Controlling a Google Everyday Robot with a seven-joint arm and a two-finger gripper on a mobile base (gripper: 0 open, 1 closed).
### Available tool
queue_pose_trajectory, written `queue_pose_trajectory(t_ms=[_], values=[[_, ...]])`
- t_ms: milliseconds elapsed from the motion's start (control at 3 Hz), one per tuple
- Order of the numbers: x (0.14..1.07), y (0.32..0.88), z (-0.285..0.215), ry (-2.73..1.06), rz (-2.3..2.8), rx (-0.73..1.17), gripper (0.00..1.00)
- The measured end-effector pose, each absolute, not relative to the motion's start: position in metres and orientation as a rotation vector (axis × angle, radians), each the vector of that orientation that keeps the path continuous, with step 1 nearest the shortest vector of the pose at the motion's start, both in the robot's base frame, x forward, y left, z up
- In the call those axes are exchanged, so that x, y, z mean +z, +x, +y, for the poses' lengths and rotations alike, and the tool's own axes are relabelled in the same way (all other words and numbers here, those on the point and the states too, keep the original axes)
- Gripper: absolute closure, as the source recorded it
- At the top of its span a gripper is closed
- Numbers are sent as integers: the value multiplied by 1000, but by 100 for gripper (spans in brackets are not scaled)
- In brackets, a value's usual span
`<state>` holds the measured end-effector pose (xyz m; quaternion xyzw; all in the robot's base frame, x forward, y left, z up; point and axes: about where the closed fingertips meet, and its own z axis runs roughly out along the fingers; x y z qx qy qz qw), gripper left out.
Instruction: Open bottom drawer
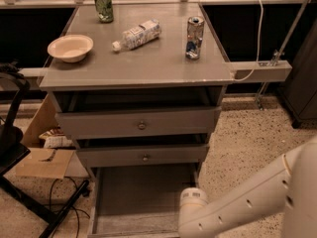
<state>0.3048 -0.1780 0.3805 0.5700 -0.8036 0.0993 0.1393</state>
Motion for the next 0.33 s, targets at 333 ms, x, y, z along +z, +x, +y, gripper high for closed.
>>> queue_pose_trajectory(t_ms=[333], values=[[444,267,-185,1569,-2337,433,0]])
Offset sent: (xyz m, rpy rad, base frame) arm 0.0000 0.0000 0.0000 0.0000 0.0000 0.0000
